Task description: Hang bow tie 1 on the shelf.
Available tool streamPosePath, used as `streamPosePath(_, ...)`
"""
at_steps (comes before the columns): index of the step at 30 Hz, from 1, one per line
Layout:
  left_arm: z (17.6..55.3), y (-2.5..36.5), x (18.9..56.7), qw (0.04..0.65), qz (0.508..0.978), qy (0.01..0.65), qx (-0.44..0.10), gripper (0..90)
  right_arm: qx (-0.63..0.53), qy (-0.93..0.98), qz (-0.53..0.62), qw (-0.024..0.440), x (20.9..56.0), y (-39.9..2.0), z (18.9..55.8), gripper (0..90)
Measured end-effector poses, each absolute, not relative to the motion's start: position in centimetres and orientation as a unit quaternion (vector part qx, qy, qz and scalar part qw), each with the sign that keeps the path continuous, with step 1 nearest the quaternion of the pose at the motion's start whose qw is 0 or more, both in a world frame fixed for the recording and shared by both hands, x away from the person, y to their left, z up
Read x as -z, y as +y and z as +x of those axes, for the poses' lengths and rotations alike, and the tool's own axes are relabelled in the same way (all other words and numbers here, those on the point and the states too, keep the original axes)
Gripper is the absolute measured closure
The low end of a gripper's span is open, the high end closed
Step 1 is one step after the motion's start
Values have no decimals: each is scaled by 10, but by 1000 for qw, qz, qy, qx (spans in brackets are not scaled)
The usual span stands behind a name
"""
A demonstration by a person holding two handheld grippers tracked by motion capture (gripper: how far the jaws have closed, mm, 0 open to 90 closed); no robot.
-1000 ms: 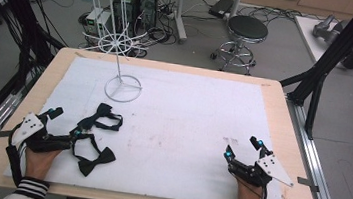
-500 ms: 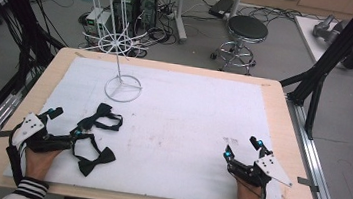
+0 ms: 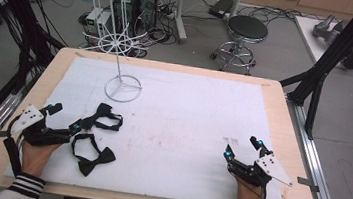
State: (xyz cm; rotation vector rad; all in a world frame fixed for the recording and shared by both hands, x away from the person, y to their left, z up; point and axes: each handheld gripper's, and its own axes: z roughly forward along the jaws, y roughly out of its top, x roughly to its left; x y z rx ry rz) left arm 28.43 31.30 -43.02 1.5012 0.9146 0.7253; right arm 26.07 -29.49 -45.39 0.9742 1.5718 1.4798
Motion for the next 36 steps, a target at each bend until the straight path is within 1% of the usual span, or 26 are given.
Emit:
streamPosePath(12, 297, 310, 412, 550, 687, 383, -280, 40, -578, 615, 380, 379, 454, -295, 260, 108)
streamPosePath(17, 310, 303, 407, 535, 710, 376, -264, 40, -576, 617, 376, 382, 454, -295, 261, 107)
streamPosePath(22, 321, 298, 397, 530, 719, 375, -247, 40, -578, 616, 376, 381, 454, -295, 261, 107)
streamPosePath(28, 326, 299, 388, 527, 724, 374, -242, 40, -579, 614, 379, 379, 454, -295, 260, 107)
streamPosePath(36, 334, 295, 376, 497, 751, 363, -238, 40, -579, 615, 380, 378, 454, -295, 260, 108)
